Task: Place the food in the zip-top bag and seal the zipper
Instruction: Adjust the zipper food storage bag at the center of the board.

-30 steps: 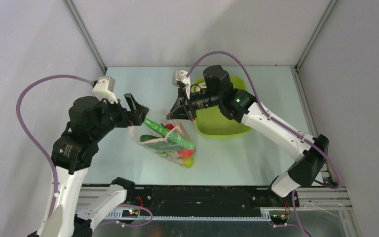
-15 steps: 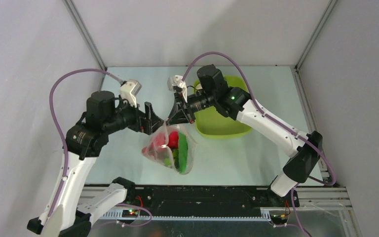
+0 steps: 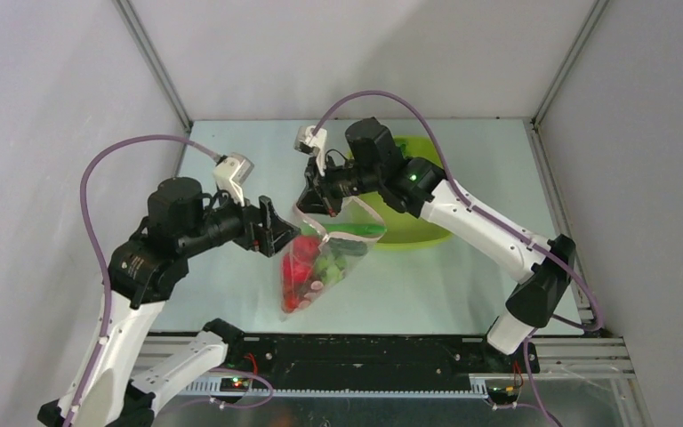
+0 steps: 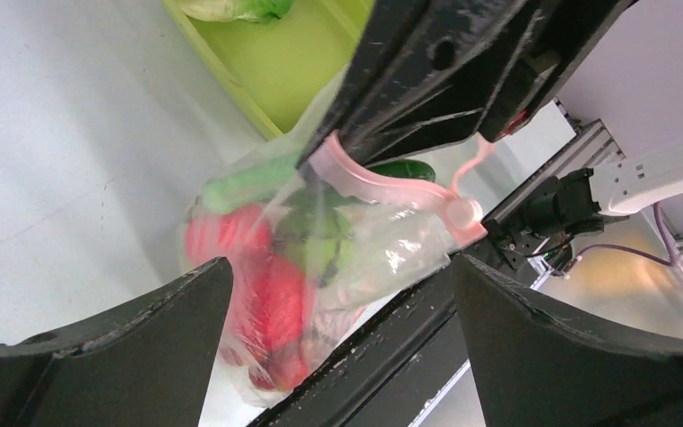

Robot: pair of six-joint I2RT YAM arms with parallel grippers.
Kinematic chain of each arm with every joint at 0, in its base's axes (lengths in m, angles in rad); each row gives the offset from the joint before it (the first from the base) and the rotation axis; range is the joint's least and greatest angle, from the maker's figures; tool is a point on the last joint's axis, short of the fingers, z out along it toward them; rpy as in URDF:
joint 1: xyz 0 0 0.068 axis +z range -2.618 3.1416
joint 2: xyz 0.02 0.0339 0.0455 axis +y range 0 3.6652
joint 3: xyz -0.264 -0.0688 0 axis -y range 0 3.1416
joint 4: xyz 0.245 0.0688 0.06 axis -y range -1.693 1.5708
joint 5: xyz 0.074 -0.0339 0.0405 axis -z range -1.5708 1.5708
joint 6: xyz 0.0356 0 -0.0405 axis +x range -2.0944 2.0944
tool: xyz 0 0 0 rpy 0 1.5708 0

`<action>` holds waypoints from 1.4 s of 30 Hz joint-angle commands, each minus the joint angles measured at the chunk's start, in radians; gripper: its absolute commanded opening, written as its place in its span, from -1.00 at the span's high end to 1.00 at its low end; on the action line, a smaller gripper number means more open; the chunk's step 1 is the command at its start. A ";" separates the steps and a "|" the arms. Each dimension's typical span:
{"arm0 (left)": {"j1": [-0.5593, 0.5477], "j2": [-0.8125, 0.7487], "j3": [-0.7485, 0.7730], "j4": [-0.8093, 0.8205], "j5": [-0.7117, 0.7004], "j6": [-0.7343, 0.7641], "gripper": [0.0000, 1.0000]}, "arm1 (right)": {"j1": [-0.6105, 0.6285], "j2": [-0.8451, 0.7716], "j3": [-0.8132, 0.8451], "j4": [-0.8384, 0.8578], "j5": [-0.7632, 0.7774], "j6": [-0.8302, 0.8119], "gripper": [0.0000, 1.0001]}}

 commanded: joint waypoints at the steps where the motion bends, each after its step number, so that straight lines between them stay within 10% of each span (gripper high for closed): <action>1: -0.075 -0.007 0.064 -0.008 -0.144 -0.054 -0.99 | 0.067 -0.023 0.090 -0.025 0.341 0.124 1.00; 13: -0.134 0.001 0.096 -0.054 -0.295 -0.131 -0.99 | 0.175 0.016 0.220 -0.188 0.782 0.218 1.00; 25: -0.145 0.067 -0.001 -0.150 -0.555 -0.141 -0.63 | 0.177 -0.050 0.096 -0.081 0.625 0.144 1.00; 42: -0.145 0.067 -0.054 -0.058 -0.543 -0.148 0.03 | 0.157 -0.136 -0.003 -0.038 0.534 0.117 1.00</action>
